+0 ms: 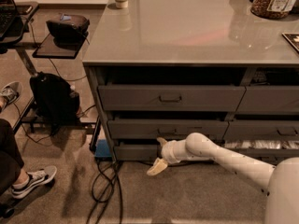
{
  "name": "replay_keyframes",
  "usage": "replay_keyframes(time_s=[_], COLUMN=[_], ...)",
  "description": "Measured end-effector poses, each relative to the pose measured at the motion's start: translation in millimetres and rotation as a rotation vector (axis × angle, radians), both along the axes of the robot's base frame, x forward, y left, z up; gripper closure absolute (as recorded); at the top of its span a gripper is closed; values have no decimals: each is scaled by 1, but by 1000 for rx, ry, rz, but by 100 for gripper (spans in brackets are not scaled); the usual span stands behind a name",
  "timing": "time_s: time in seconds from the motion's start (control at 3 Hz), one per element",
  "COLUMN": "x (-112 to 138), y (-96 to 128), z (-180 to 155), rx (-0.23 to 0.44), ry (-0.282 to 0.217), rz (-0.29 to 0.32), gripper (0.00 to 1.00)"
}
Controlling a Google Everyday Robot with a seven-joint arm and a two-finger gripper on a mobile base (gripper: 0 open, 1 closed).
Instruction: Open bottom drawer
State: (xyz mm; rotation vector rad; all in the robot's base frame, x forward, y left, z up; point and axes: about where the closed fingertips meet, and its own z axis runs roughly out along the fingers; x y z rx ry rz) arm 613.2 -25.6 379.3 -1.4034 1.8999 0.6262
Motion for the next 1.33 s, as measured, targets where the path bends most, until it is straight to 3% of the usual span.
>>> replay_keyframes(time_s=[0.33,0.67,1.0,1.33], x=[20,30,23,5], y=[-16,-32,-67,-95], z=[-12,-19,-22,-31], rx=[-44,-87,-170,-170], ry=[-43,-49,-31,18], rz=[73,80,43,20], gripper=[0,0,0,0])
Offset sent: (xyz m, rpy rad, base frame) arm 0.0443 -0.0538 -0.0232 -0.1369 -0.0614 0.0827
